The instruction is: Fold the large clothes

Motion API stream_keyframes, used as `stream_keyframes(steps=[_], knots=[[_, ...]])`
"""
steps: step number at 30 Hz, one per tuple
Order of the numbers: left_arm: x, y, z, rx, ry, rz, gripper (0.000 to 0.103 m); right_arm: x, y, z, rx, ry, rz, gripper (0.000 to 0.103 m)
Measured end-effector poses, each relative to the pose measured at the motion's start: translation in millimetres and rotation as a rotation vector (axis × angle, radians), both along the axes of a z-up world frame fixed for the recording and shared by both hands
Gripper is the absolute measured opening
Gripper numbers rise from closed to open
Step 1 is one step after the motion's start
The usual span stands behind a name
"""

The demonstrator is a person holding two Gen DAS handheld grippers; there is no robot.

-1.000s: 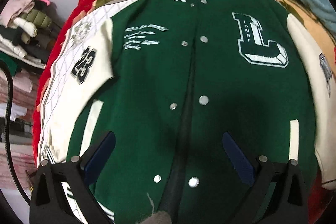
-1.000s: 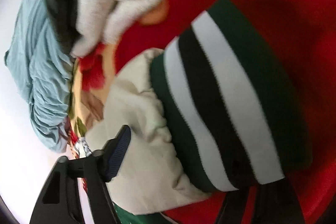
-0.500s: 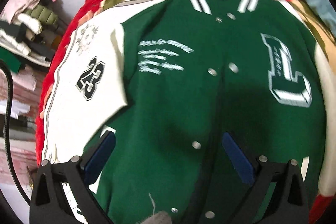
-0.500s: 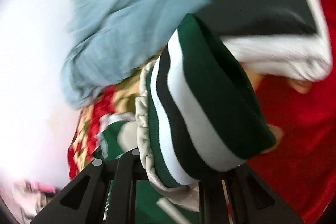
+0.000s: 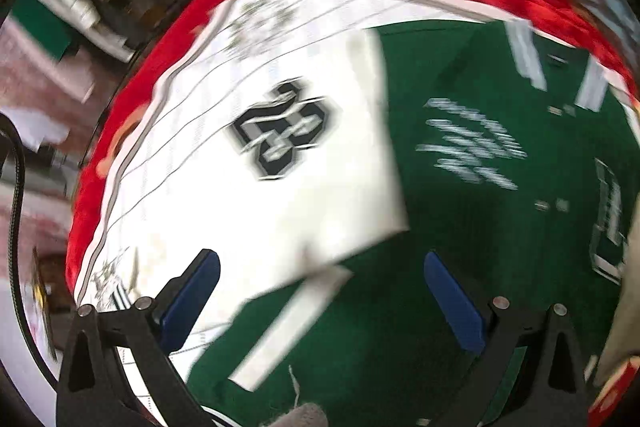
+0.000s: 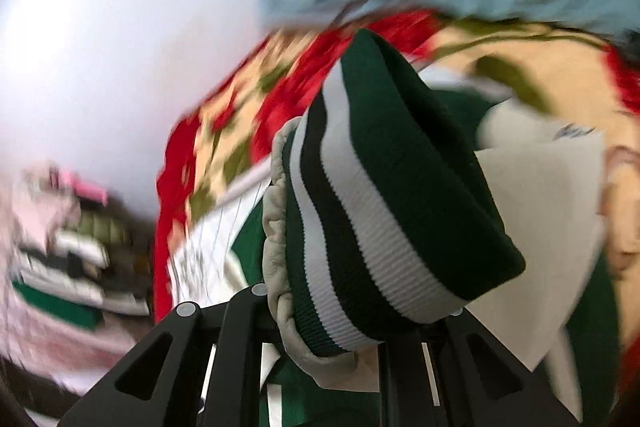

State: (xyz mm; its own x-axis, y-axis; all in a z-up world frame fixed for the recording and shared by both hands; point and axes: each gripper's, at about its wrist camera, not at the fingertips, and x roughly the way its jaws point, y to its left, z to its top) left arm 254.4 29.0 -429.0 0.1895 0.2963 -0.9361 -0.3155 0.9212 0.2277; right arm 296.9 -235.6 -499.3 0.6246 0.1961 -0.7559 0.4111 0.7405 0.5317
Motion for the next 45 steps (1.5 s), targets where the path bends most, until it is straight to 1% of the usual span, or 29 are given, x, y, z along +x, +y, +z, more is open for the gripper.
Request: stream_keyframes(steps=[2,4,5,7,8,9,11,12,13,14,15,16,17,18,20,22,24,25,26,29,32,34,35,37,39,40,41,43,45], knots=[[-5.1,29.0,-8.5,0.012,0.016,0.057,0.103,26.9,49.2,-27.9,-0.012,0.043,0.081,0.015],[-12.3,57.3,-17.6,0.027,0.032,0.112,0.103,29.7,104.3,-63.6,-0.072,0.099,0.174,0.015],[-16.6,73.2,-22.6,0.035,0.041,0.145,0.103,47.7,133.7,-86.5,-0.105,0.145,0.230,0.015],[-25.7,100.2,-29.3,0.044,0.057,0.197,0.103,66.4,172.1,-126.1,-0.153,0.245,0.351,0.017],[-30.9,111.4,-31.6,0.046,0.063,0.220,0.103,71.1,187.3,-147.1,-0.151,0.305,0.412,0.019],[-37.6,122.7,-33.4,0.047,0.068,0.243,0.103,76.3,196.5,-155.8,-0.142,0.340,0.442,0.021],[-53.7,141.0,-35.2,0.038,0.074,0.286,0.103,75.9,198.4,-159.4,-0.122,0.344,0.475,0.027],[-62.5,149.1,-35.9,0.026,0.075,0.306,0.103,71.4,193.6,-153.3,-0.114,0.319,0.491,0.045],[-74.7,157.7,-37.5,0.007,0.079,0.330,0.103,67.5,187.7,-146.1,-0.114,0.302,0.499,0.077],[-86.9,164.0,-39.5,-0.015,0.083,0.352,0.103,57.5,177.7,-134.4,-0.126,0.288,0.505,0.090],[-99.5,170.2,-42.9,-0.050,0.089,0.374,0.103,44.5,172.9,-123.0,-0.140,0.281,0.507,0.095],[-108.3,173.5,-47.1,-0.080,0.098,0.394,0.103,32.1,165.6,-114.2,-0.164,0.284,0.510,0.095],[-119.3,178.4,-51.8,-0.111,0.107,0.421,0.103,14.1,155.2,-105.2,-0.223,0.321,0.517,0.095],[-132.8,182.8,-57.3,-0.155,0.117,0.457,0.103,8.8,151.1,-96.7,-0.259,0.356,0.521,0.095],[-155.0,190.8,-69.8,-0.257,0.132,0.531,0.103,-17.2,137.0,-96.4,-0.333,0.460,0.522,0.095],[-171.3,199.8,-84.8,-0.360,0.131,0.608,0.103,-53.9,122.2,-115.5,-0.383,0.604,0.542,0.095],[-181.9,209.2,-100.4,-0.453,0.125,0.685,0.103,-80.4,115.3,-140.4,-0.390,0.702,0.552,0.095],[-185.6,214.8,-107.9,-0.509,0.103,0.724,0.103,-93.8,114.3,-155.1,-0.388,0.737,0.558,0.095],[-187.6,219.6,-113.9,-0.545,0.086,0.754,0.103,-103.1,111.8,-164.5,-0.391,0.753,0.562,0.095],[-187.5,238.4,-126.4,-0.608,0.021,0.829,0.103,-120.6,116.5,-198.0,-0.416,0.789,0.558,0.095],[-188.2,259.1,-131.0,-0.648,-0.041,0.914,0.103,-120.8,112.7,-211.2,-0.425,0.788,0.500,0.103],[-187.9,275.2,-130.7,-0.653,-0.084,0.974,0.103,-119.5,105.4,-218.5,-0.401,0.781,0.454,0.103],[-186.9,282.1,-129.3,-0.643,-0.103,0.995,0.101,-119.6,102.4,-220.1,-0.396,0.769,0.438,0.103],[-181.7,296.3,-124.4,-0.592,-0.130,1.027,0.090,-122.2,97.6,-220.4,-0.401,0.755,0.421,0.103],[-171.9,310.8,-116.4,-0.496,-0.133,1.024,0.058,-126.4,93.1,-220.0,-0.399,0.758,0.410,0.103],[-167.1,315.6,-112.7,-0.471,-0.142,1.011,0.050,-128.4,91.2,-220.3,-0.396,0.763,0.412,0.103],[-161.1,320.2,-108.7,-0.448,-0.151,0.993,0.035,-131.0,88.6,-220.2,-0.392,0.766,0.418,0.103],[-144.5,328.6,-99.8,-0.402,-0.158,0.945,0.030,-120.1,79.8,-221.9,-0.388,0.758,0.416,0.103],[-124.1,333.9,-86.5,-0.325,-0.158,0.880,0.025,-122.9,79.6,-217.2,-0.399,0.725,0.424,0.101]])
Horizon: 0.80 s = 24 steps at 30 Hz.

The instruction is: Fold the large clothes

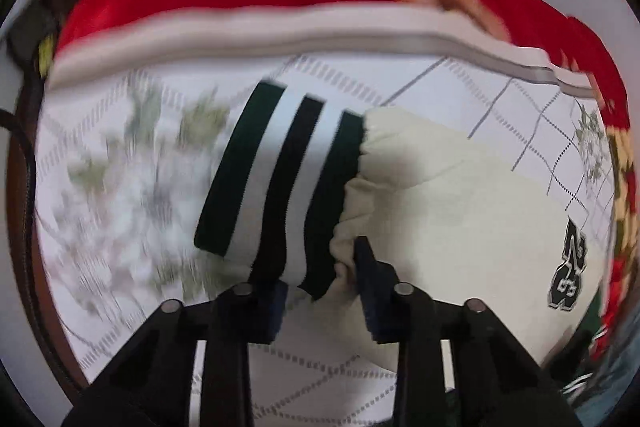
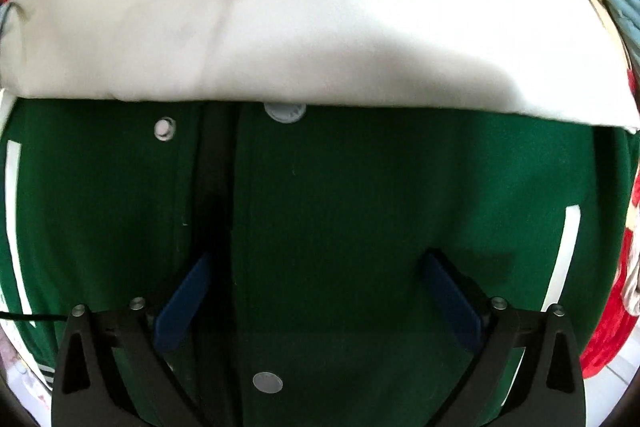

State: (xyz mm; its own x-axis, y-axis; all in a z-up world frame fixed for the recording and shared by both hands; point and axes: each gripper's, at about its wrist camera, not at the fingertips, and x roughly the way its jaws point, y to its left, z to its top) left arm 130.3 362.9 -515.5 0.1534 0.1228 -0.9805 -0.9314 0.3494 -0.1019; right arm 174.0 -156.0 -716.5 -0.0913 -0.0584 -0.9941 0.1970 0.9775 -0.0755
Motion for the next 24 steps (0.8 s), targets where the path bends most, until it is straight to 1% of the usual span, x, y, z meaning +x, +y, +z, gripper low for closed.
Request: stream_keyframes(steps=[1,2,3,4,5,6,7,8,9,10,11,12,14,15,16,17,19,20,21,22,23,24], knots=[[16.5,1.7,9.0,0.032,0.007,-0.027,0.024,-4.0,0.8,6.9,-0.004,-0.035,0.018,0.088],[31.4,4.1,19.3,0.073,0.015,-0.062,0.022,-8.5,4.1,15.1,-0.027,-0.070,0.025,0.078],[46.3,5.8,34.3,0.132,0.021,-0.117,0.021,-11.7,2.3,21.5,-0.047,-0.087,0.019,0.058],[59.9,5.1,46.5,0.172,0.020,-0.153,0.020,-15.4,-0.8,28.8,-0.061,-0.102,0.005,0.030],[71.2,5.1,62.4,0.230,0.016,-0.196,0.019,-18.2,-4.2,35.6,-0.059,-0.112,-0.014,0.020],[78.0,4.3,77.1,0.285,0.007,-0.232,0.018,-20.4,-8.9,41.0,-0.057,-0.118,-0.034,0.020],[81.3,6.6,85.8,0.321,-0.001,-0.258,0.018,-22.3,-12.0,48.2,-0.045,-0.131,-0.065,0.020],[83.8,0.3,97.1,0.357,-0.009,-0.283,0.018,-23.6,-14.2,55.0,-0.033,-0.136,-0.097,0.020],[97.3,1.5,115.2,0.402,-0.025,-0.309,0.017,-24.5,-15.6,59.7,-0.023,-0.135,-0.121,0.020],[97.4,3.7,121.2,0.427,-0.038,-0.321,0.017,-25.7,-17.4,66.2,-0.006,-0.138,-0.152,0.020],[98.7,-0.9,132.7,0.455,-0.049,-0.333,0.017,-27.0,-19.1,74.9,0.025,-0.161,-0.184,0.020],[110.7,1.5,148.6,0.486,-0.068,-0.343,0.017,-26.9,-19.6,83.3,0.047,-0.179,-0.201,0.020],[93.8,-9.3,156.6,0.523,-0.092,-0.357,0.016,-26.4,-16.5,99.2,0.067,-0.201,-0.210,0.020],[103.3,-7.6,168.5,0.552,-0.103,-0.364,0.016,-23.8,-12.7,106.1,0.078,-0.212,-0.215,0.021],[96.7,-13.1,178.4,0.570,-0.112,-0.372,0.015,-22.6,-11.0,111.7,0.089,-0.221,-0.214,0.022],[98.8,-16.2,187.8,0.588,-0.126,-0.383,0.015,-18.6,-8.0,115.1,0.088,-0.223,-0.207,0.022],[109.1,-31.6,201.5,0.613,-0.157,-0.416,0.015,-7.9,-0.6,113.6,0.088,-0.238,-0.212,0.022],[116.7,-42.5,207.2,0.627,-0.171,-0.443,0.015,-7.5,0.6,108.1,0.093,-0.243,-0.217,0.022],[121.6,-57.0,217.0,0.643,-0.188,-0.483,0.014,-6.0,2.7,110.9,0.095,-0.246,-0.218,0.022],[127.2,-71.8,222.8,0.652,-0.204,-0.521,0.014,6.6,3.5,111.5,0.095,-0.246,-0.214,0.022],[134.8,-87.7,227.7,0.657,-0.219,-0.562,0.014,26.5,11.1,119.0,0.098,-0.249,-0.212,0.022],[141.3,-108.0,231.5,0.658,-0.237,-0.613,0.014,35.1,6.7,120.1,0.101,-0.251,-0.214,0.022]])
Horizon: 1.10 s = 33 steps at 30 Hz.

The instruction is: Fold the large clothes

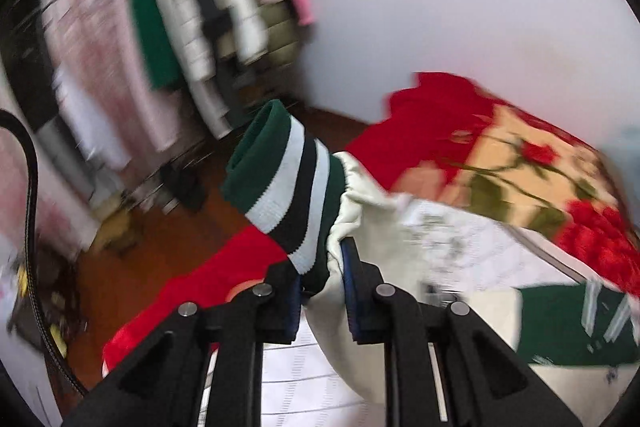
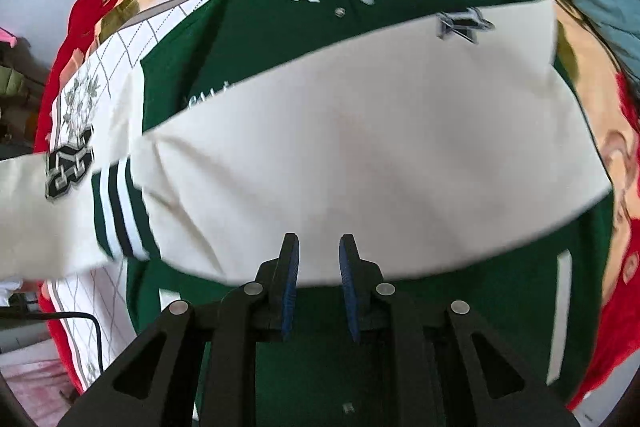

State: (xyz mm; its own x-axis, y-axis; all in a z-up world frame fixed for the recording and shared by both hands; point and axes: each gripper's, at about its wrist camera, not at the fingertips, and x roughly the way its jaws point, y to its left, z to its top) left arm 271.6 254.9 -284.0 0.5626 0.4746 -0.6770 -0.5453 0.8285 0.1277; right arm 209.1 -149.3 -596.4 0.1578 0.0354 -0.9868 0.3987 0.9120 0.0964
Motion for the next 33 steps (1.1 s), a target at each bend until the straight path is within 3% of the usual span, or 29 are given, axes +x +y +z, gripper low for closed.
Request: stream_keyframes(steps=[4,8,12,17,21,23,25,26,27,33], knots=[[16.7,-100.0,13.0,-0.031,-0.004,-0.237,0.014,20.9,-26.5,19.9,0.012,-0.038,-0.049,0.022],[26.3,-216.3,9.7,-0.168,0.029,-0.487,0.013,-15.5,-88.1,40.3,-0.025,-0.045,-0.121,0.022],[28.5,-338.3,-21.2,-0.250,0.092,-0.711,0.013,-55.6,-148.2,44.5,-0.045,-0.013,-0.220,0.022],[39.6,-430.6,-74.5,-0.270,0.230,-0.840,0.014,-94.8,-202.2,46.3,-0.057,0.015,-0.347,0.022],[45.5,-454.7,-103.6,-0.286,0.324,-0.838,0.019,-108.0,-225.5,51.5,-0.075,-0.001,-0.373,0.022],[45.7,-461.6,-105.2,-0.284,0.326,-0.834,0.021,-113.0,-232.9,53.8,-0.073,-0.009,-0.375,0.030],[48.9,-464.6,-101.7,-0.287,0.323,-0.839,0.040,-116.1,-238.0,55.2,-0.050,-0.030,-0.376,0.057],[54.0,-461.7,-102.6,-0.302,0.320,-0.841,0.074,-117.8,-238.8,57.6,-0.035,-0.040,-0.375,0.059],[58.2,-456.8,-98.6,-0.331,0.308,-0.841,0.099,-116.5,-239.7,57.5,-0.018,-0.050,-0.373,0.059],[67.4,-397.9,-83.7,-0.276,0.254,-0.728,0.099,-101.0,-240.3,65.0,0.079,-0.115,-0.363,0.059]])
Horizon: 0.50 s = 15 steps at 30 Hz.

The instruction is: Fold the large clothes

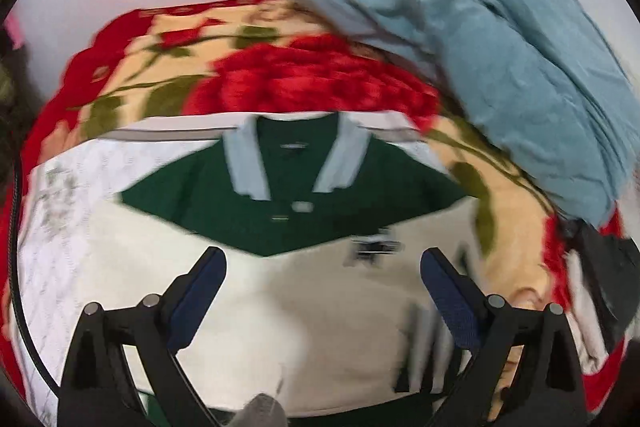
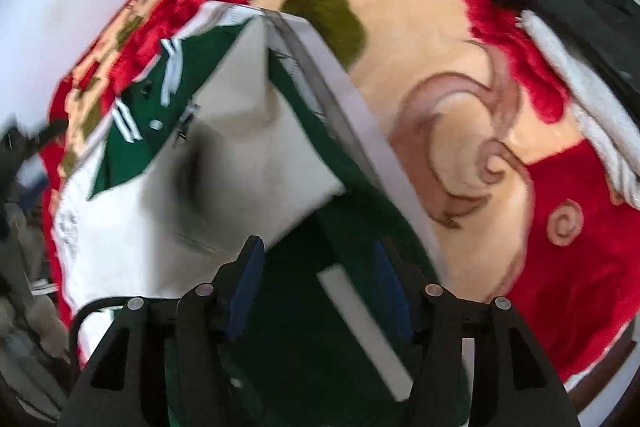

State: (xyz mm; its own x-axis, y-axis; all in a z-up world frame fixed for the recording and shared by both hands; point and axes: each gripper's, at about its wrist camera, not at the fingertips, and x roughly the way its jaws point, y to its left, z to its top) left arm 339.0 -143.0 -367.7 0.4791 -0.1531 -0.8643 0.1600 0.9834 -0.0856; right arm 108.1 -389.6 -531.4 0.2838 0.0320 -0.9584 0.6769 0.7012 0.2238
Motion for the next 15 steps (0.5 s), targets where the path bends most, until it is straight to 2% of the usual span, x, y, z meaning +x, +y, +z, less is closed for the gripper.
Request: stream_keyframes(steps=[3,5,8,11,12,13,15], knots=[[-6.1,60.5,-0.8,0.098,-0.008,0.159,0.099,25.3,1.5,-1.1,0.090,-0.065,0.026,0.059],[-11.6,96.4,-5.0,0.142,0.011,0.257,0.099,45.7,3.6,-7.6,0.114,-0.082,0.046,0.059],[-24.8,153.1,-14.7,0.221,0.034,0.405,0.099,85.2,7.8,-42.4,0.142,0.005,0.099,0.059],[-37.9,194.5,-26.0,0.315,0.053,0.506,0.099,109.8,16.1,-89.0,0.277,0.086,0.127,0.055],[-43.3,207.6,-29.1,0.350,0.060,0.538,0.099,114.0,20.3,-96.9,0.304,0.081,0.138,0.035],[-47.1,215.3,-30.3,0.370,0.059,0.554,0.099,118.5,25.4,-101.9,0.316,0.073,0.154,0.021],[-54.4,229.4,-31.9,0.408,0.057,0.580,0.099,128.2,38.1,-100.0,0.292,0.044,0.214,0.007]])
